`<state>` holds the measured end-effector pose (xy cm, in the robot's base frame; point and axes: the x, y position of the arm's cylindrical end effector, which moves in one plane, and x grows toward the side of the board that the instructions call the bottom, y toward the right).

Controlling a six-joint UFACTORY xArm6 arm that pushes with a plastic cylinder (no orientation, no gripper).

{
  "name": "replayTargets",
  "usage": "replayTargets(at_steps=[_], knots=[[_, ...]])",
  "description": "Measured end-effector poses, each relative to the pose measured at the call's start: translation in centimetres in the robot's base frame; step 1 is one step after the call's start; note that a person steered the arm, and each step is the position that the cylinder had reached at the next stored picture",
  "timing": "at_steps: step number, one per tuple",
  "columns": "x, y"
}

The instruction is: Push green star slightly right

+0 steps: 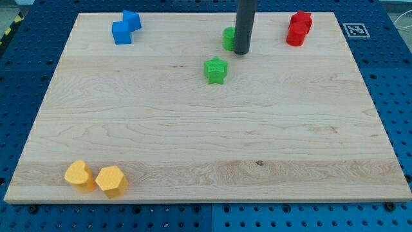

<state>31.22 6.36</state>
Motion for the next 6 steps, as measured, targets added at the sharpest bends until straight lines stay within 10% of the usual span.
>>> replayTargets(at_steps=[4,6], knots=[[-4.6,-4.8],[0.5,-6.7]])
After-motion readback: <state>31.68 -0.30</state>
